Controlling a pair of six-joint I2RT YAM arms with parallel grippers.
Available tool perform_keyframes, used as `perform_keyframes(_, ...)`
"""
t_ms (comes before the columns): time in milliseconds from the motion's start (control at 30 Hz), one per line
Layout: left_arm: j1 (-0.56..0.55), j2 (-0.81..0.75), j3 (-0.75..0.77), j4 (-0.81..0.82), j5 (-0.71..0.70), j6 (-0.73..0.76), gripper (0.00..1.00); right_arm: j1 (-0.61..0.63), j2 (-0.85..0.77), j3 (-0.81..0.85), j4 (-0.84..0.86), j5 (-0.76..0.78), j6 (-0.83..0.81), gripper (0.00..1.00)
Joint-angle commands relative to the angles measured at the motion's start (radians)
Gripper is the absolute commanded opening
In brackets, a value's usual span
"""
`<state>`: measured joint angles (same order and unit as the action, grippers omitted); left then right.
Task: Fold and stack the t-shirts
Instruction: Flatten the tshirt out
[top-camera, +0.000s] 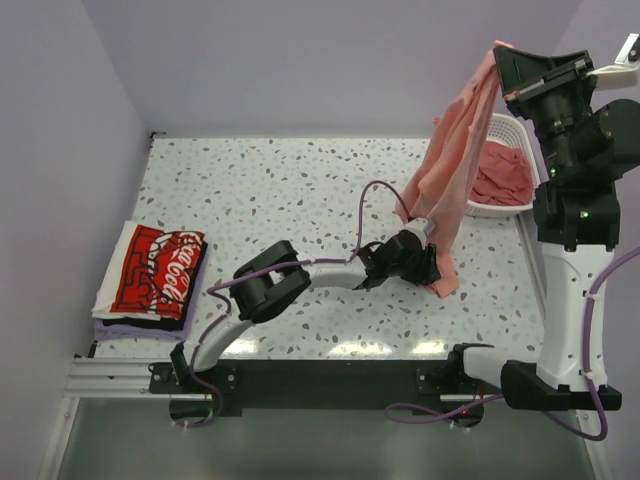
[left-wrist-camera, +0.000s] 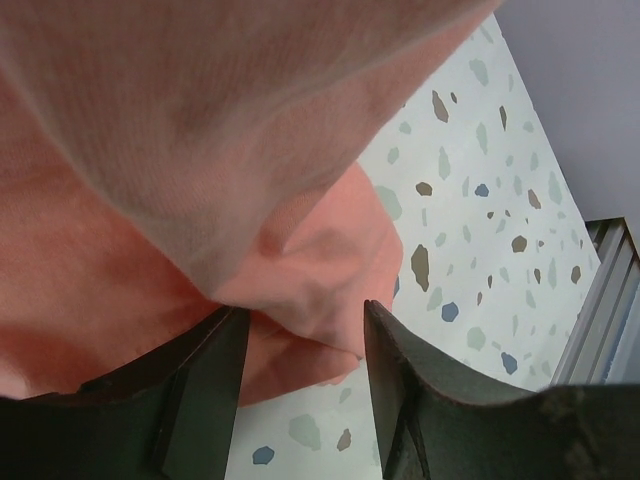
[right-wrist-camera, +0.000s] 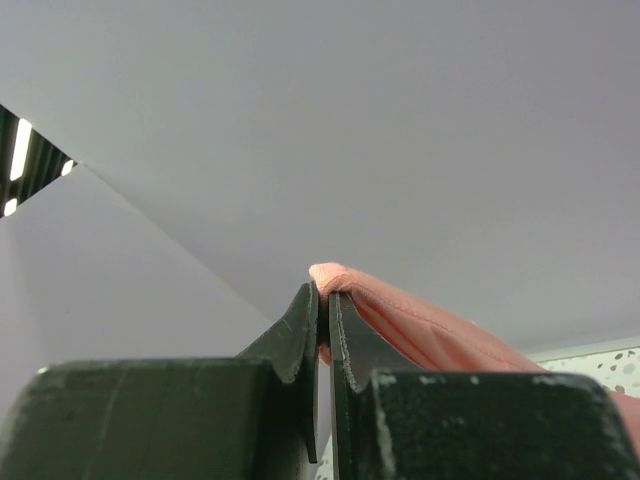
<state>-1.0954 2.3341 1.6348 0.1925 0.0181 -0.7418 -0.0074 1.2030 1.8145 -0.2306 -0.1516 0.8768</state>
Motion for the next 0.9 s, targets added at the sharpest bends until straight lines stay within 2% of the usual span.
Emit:
perform_keyframes(0,-0.006,0.007,0.048,0.015,-0.015,-0.018,0.54,0.000,-0.026,0.003,0.053,0.015,-0.012,0.00)
perform_keyframes(233,-0.006,0.022,0.079,0.016,-0.003,-0.030,0.41,0.000,-0.033,-0.007,0.050,0.021,-0.019,0.00)
perform_keyframes(400,-0.004,0.011,0.077,0.024,-0.001,-0.025,0.36,0.000,-0.036,-0.014,0.045,0.027,-0.024,0.00)
perform_keyframes(500,-0.003,0.010,0.082,0.018,-0.001,-0.021,0.26,0.000,-0.037,-0.023,0.047,0.033,-0.027,0.00)
perform_keyframes(567,-0.001,0.008,0.082,0.013,-0.001,-0.018,0.14,0.000,-0.040,-0.026,0.042,0.037,-0.030,0.00)
perform_keyframes(600,-0.001,0.004,0.080,0.010,-0.004,-0.016,0.04,0.000,-0.043,-0.026,0.037,0.046,-0.038,0.00)
perform_keyframes(633,-0.001,-0.002,0.076,0.007,-0.004,-0.013,0.00,0.000,-0.045,-0.026,0.033,0.050,-0.042,0.00)
perform_keyframes(767,0.000,-0.071,0.010,0.005,-0.050,0.005,0.00,0.000,-0.045,-0.030,0.020,0.070,-0.056,0.00)
perform_keyframes(800,0.000,-0.132,-0.019,0.012,-0.064,0.005,0.00,0.000,-0.045,-0.027,0.005,0.073,-0.062,0.00)
perform_keyframes(867,0.000,-0.217,-0.143,0.038,-0.107,0.007,0.00,0.000,-0.039,-0.014,-0.012,0.087,-0.070,0.00)
